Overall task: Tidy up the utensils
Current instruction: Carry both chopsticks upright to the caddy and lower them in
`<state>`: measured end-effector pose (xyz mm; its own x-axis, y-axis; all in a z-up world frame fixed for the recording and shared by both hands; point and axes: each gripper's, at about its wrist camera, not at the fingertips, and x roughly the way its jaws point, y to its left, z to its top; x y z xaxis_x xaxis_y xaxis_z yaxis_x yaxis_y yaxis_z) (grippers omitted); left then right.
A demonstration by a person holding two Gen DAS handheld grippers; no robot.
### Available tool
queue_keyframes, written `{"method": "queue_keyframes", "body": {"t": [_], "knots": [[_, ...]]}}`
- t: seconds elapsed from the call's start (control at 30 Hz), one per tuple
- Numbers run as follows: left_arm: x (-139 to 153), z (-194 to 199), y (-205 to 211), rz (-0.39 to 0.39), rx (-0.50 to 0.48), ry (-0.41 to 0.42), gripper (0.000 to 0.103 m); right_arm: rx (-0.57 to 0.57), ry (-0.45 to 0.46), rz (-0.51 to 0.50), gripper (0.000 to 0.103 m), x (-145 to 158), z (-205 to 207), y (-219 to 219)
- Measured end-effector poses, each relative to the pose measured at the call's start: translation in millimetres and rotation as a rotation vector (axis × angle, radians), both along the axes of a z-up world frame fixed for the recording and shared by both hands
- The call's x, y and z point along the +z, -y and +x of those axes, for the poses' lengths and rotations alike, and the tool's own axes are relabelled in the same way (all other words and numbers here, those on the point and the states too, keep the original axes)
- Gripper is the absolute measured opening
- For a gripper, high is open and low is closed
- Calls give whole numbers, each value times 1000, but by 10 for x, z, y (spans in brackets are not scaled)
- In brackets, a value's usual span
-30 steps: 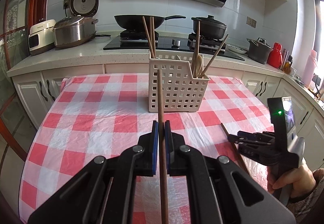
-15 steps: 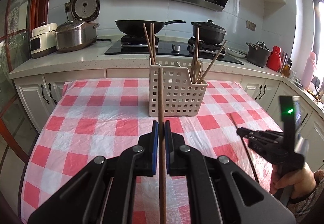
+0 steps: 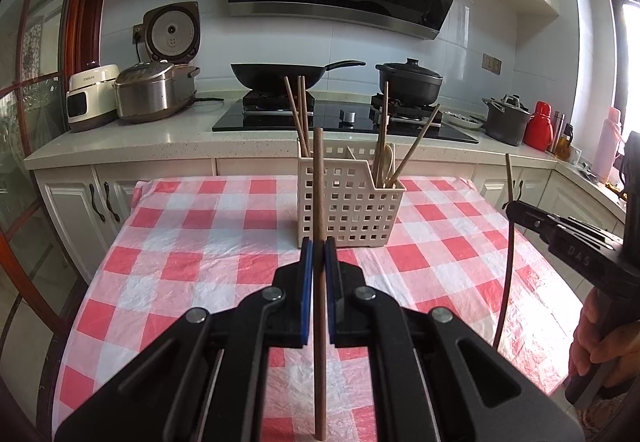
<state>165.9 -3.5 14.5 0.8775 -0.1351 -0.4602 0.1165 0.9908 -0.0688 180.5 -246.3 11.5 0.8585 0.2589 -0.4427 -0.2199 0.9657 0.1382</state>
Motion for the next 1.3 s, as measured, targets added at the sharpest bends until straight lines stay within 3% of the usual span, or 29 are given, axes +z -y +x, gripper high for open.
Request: {"method": "queue_keyframes", "body": {"t": [0.37,0.67,1.07,1.3], "knots": [[86,-78,17,3,-4,30,6,29,82,-15,6,206,-222,-80],[252,103,123,45,-19,73,6,53,108,-41,6,345,-85,-212],[958,759,273,56,-55,142,6,68,139,-32,6,846,497,-250],[1526,1270,231,4,-37,176,6,60,152,3,6,1170,918,-226]]}}
